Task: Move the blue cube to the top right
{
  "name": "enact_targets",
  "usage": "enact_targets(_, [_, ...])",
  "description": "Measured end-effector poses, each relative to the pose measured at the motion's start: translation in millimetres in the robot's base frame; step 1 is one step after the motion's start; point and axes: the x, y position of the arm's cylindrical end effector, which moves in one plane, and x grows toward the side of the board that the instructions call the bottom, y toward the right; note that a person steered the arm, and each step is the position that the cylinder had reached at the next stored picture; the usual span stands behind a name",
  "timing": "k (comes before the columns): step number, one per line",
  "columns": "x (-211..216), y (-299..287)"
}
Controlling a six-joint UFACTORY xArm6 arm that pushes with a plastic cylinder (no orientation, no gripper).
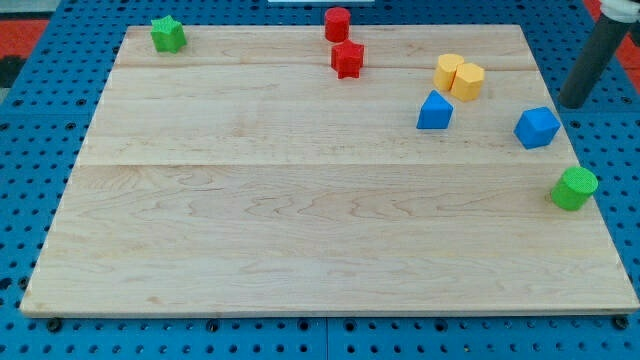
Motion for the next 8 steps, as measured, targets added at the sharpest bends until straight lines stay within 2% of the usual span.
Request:
enact_targets(1, [35.9,30.9])
enact_targets(2, [56.4,29.7])
enact_targets(4, [75.6,-29.6])
enact_targets(5, [64.8,-64.9])
enact_targets(8, [-42.1,-47.2])
